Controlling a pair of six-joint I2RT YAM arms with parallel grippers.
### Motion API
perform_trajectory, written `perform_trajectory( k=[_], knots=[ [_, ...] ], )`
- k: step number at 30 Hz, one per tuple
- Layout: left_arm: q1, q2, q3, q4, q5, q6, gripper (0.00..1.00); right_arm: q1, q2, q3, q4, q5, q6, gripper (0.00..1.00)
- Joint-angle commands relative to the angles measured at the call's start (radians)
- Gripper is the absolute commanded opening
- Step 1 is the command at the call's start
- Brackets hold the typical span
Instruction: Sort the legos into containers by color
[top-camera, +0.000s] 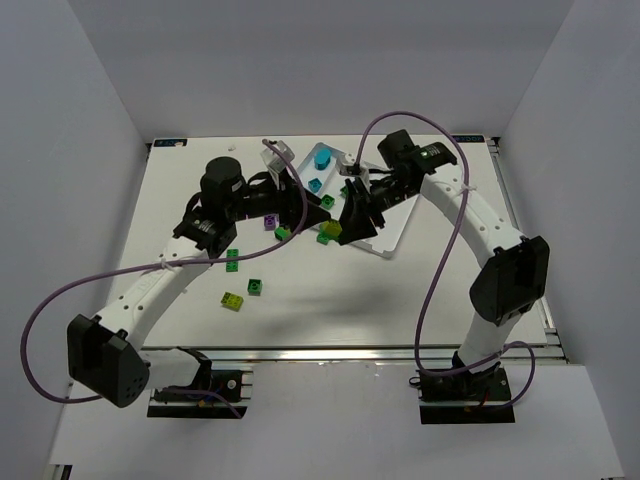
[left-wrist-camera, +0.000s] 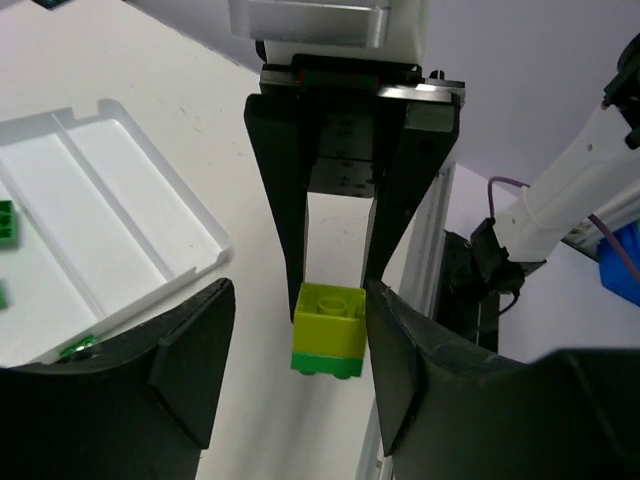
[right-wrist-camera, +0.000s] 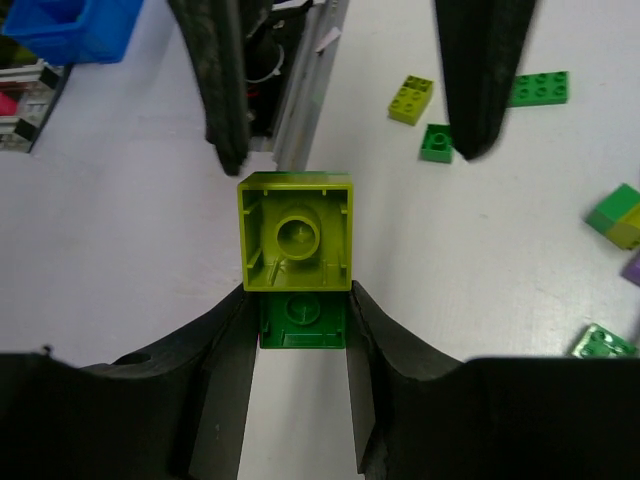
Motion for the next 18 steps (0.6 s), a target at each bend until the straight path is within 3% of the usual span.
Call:
perform_trajectory(
  k=[1,18],
  knots=[
    [-0.003,0.023,0.054,-0.052,0.087,0.042,0.64,0.025,0.011,0.038,-0.141,-0.084,-0.086,0.00],
    [-0.005,-0.078,-0.012,-0.001,0.167,-0.076,0.75,0.047,0.033,0.049,-0.132,-0.129,-0.066,0.00]
  ],
)
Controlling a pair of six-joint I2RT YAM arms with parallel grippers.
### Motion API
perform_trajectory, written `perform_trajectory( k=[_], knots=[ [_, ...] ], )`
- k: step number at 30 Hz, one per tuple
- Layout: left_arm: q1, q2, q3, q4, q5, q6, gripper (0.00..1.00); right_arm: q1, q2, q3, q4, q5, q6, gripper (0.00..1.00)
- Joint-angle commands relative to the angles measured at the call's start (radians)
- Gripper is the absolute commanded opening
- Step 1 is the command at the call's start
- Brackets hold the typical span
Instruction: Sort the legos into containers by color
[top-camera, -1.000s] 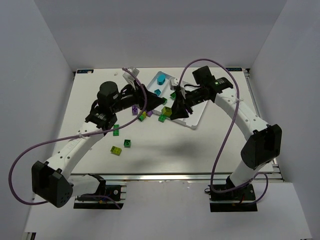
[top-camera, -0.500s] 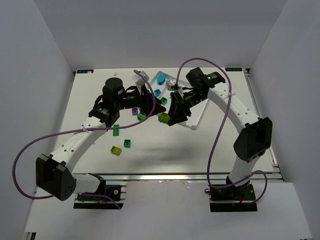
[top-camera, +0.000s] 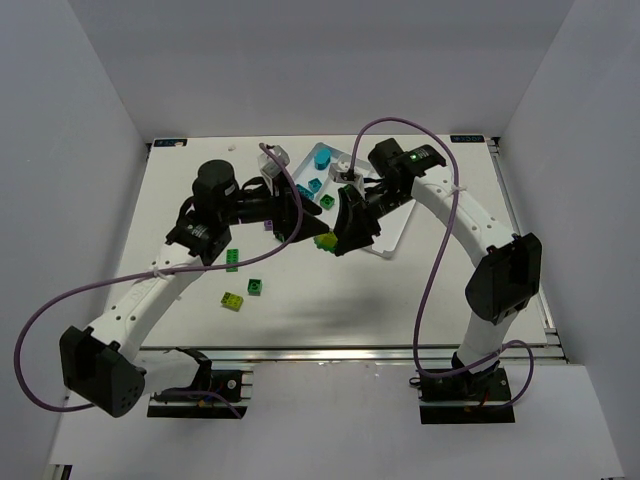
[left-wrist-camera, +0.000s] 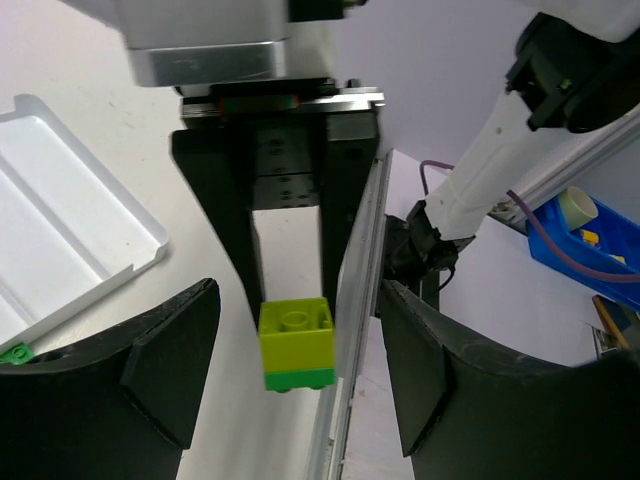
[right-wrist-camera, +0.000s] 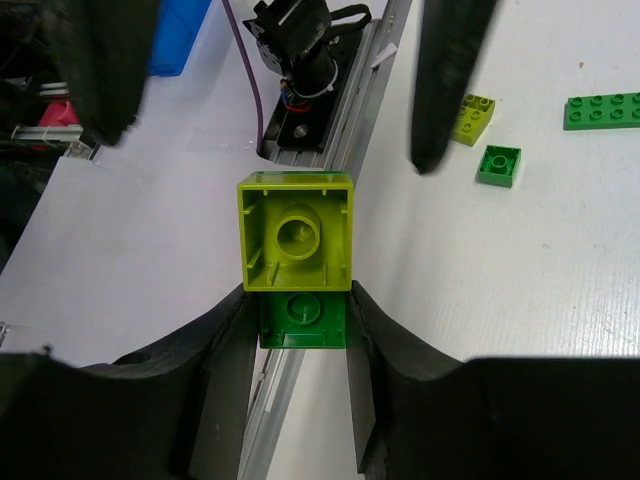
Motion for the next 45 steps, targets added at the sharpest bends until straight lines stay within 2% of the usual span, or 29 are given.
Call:
perform_trajectory(
  k=[1,16,26,31,37,41,45],
  knots=[
    [-0.004,-0.053,-0.012,0.009,0.041,-0.020,0.75,-0.002,0.008,0.043,-0.007,-0.049,0.011,0.00],
    [-0.043,0.002,-0.018,0.011,0.053,-0.009,0.74,0.005,0.010,0.040,0.030,-0.043,0.048,0.00],
    [-0.052,0.031,0.020,-0.121,0.018,0.089,0.70,0.004,0.010,0.034,0.038,-0.041,0.057,0.00],
    [-0.053,0.040,0.034,-0.118,0.008,0.089,0.61,0.007,0.010,0.028,0.037,-0.040,0.057,0.00],
    [-0.052,0.049,0.049,-0.078,0.005,0.068,0.58,0.008,0.008,0.014,0.038,-0.031,0.056,0.00],
    [-0.052,0.057,0.056,-0.096,0.018,0.072,0.44,0.008,0.007,0.014,0.038,-0.031,0.054,0.00],
    [-0.052,0.057,0.054,-0.115,0.025,0.078,0.44,0.008,0.008,0.013,0.039,-0.031,0.054,0.00]
  ],
)
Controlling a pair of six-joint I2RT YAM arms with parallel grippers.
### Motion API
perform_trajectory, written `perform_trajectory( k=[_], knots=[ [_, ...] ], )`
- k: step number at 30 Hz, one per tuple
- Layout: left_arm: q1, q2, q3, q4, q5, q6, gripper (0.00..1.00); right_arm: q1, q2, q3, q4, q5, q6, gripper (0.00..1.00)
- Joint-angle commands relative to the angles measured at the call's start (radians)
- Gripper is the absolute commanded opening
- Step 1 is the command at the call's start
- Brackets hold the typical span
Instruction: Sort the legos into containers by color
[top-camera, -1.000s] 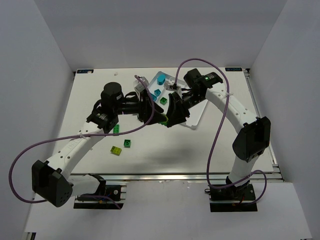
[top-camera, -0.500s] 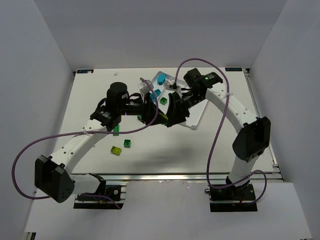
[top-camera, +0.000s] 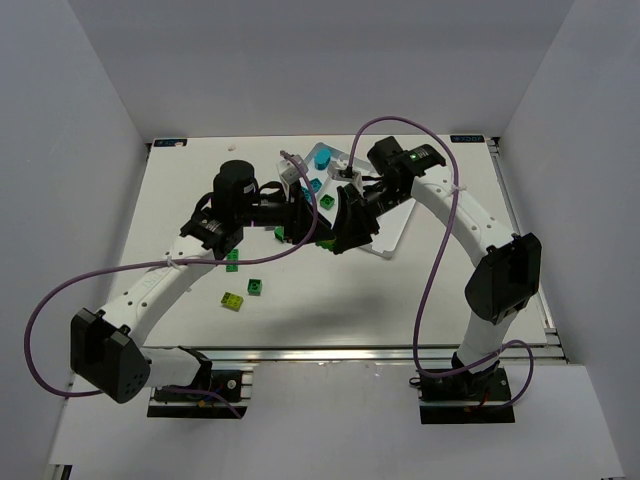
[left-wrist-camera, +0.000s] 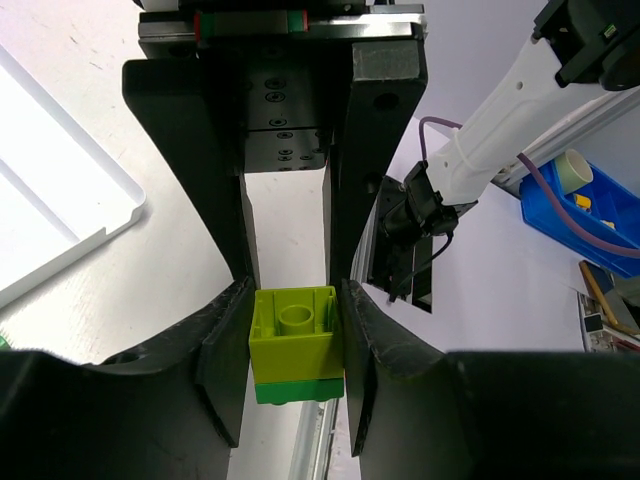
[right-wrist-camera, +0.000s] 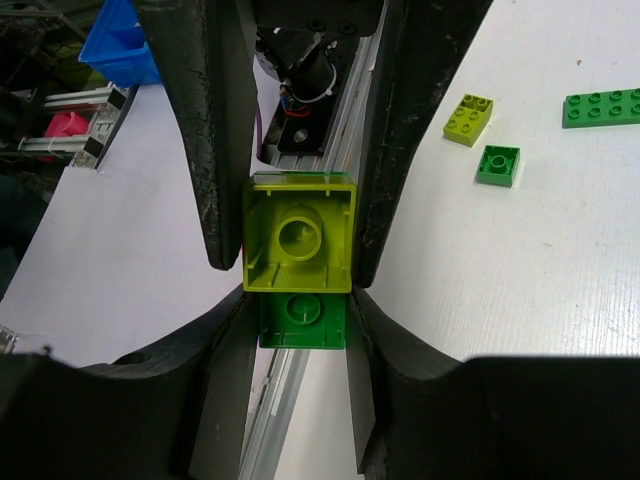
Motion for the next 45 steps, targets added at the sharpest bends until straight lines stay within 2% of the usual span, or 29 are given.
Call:
perform_trajectory(
  k=[1,6,12,16,17,18,20,33,36,37,40,41,43,45],
  knots=[
    [-0.005,-0.003,0.035,-0.012,0.023,0.015,0.45,0.006,0.005,0.005,0.009,-0.029,-0.007,0.00],
    [-0.005,-0.005,0.039,-0.044,0.019,0.029,0.56,0.007,0.004,0.005,0.009,-0.029,-0.007,0.00],
    [-0.006,-0.002,0.041,-0.049,0.017,0.030,0.56,0.007,0.002,0.002,0.009,-0.029,-0.007,0.00],
    [-0.005,0.001,0.051,-0.035,0.008,0.023,0.38,0.007,-0.001,-0.007,0.009,-0.023,-0.010,0.00],
    [-0.006,0.001,0.053,-0.020,0.005,0.020,0.26,0.007,-0.003,-0.010,0.009,-0.023,-0.010,0.00],
    [-0.005,0.001,0.057,-0.012,0.003,0.017,0.20,0.007,-0.003,-0.013,0.009,-0.021,-0.013,0.00],
    [-0.005,0.003,0.076,-0.007,-0.027,0.015,0.00,0.007,-0.006,-0.025,0.009,-0.016,-0.017,0.00],
    [-0.003,0.006,0.136,0.123,-0.067,-0.049,0.00,0.016,-0.029,-0.110,0.021,-0.009,-0.021,0.00],
    [0.012,-0.002,0.124,0.121,-0.106,-0.052,0.00,0.010,-0.050,-0.146,0.088,0.033,0.054,0.00],
    [0.018,-0.003,0.117,0.121,-0.119,-0.054,0.00,0.000,-0.062,-0.198,0.190,0.051,0.098,0.00],
    [0.053,-0.026,0.091,0.143,-0.188,-0.072,0.00,-0.023,-0.139,-0.331,0.418,0.219,0.320,0.00],
    [0.063,-0.035,0.084,0.158,-0.207,-0.079,0.00,-0.029,-0.169,-0.361,0.570,0.341,0.368,0.00],
    [0.089,-0.071,0.062,0.166,-0.270,-0.097,0.00,-0.046,-0.174,-0.393,0.671,0.480,0.452,0.00],
    [0.096,-0.097,0.053,0.161,-0.314,-0.105,0.00,-0.060,-0.129,-0.366,0.737,0.603,0.462,0.00]
  ],
)
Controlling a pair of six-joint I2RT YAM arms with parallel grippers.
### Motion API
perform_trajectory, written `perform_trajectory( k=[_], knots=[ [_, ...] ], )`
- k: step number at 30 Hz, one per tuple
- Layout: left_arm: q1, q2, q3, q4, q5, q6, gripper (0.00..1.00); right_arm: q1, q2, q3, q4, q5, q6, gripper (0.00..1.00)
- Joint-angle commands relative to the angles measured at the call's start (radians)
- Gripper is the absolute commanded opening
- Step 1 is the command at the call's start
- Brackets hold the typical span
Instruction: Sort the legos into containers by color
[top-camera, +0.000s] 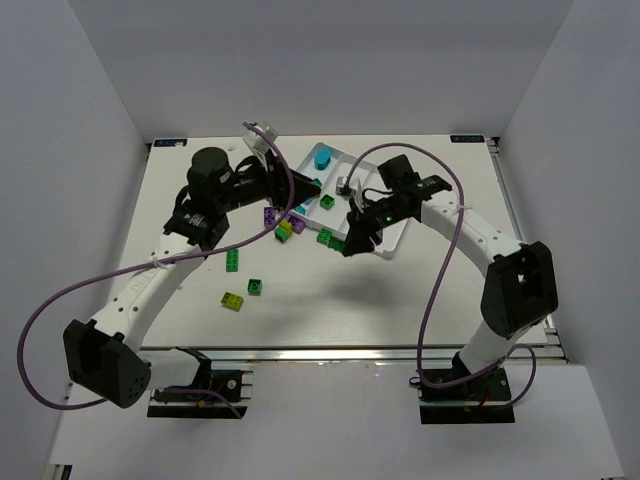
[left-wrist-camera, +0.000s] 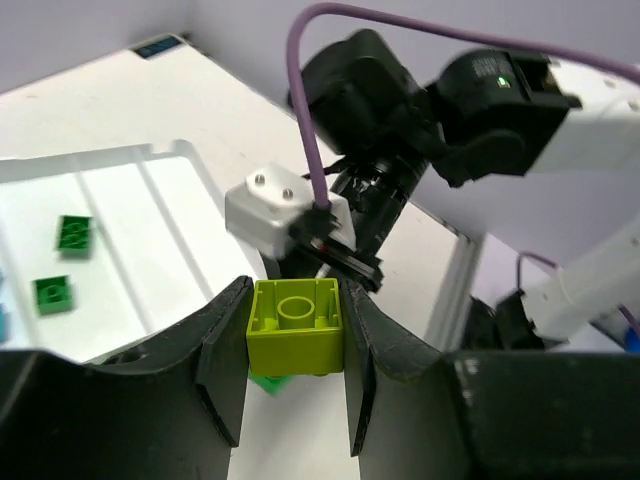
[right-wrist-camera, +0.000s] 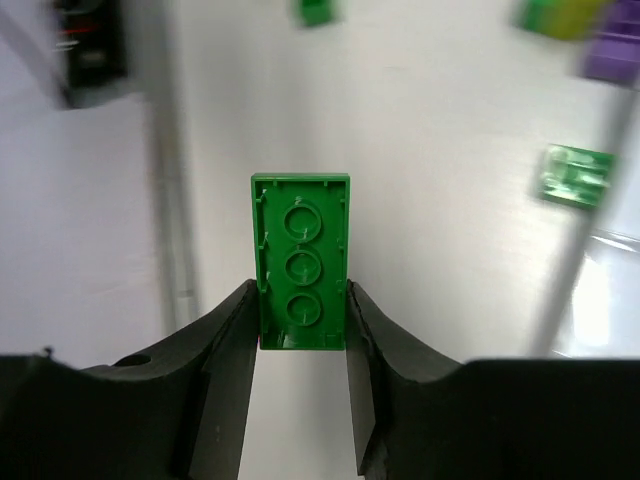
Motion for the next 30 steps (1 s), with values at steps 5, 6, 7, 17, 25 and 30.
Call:
perform_trajectory(
  k=[5,6,7,17,25,30],
  knots=[
    [0.019,-0.134,-0.067,0.014,-0.188,-0.110,0.00,-0.024,0.179,0.152,0.385,0.429,0.197,0.00],
    [0.019,-0.141,-0.078,0.014,-0.199,-0.142,0.00,-0.026,0.201,0.170,0.434,0.452,0.217,0.00],
    [0.019,-0.147,-0.093,0.022,-0.208,-0.162,0.00,-0.024,0.225,0.187,0.462,0.474,0.235,0.00],
    [0.019,-0.265,-0.340,0.281,-0.355,-0.383,0.00,-0.027,0.537,0.500,0.534,0.661,0.355,0.00],
    [0.015,-0.256,-0.344,0.203,-0.331,-0.397,0.00,-0.047,0.601,0.531,0.519,0.690,0.329,0.43],
    [0.006,-0.216,-0.367,0.254,-0.312,-0.433,0.00,-0.075,0.574,0.491,0.484,0.618,0.329,0.69]
  ],
)
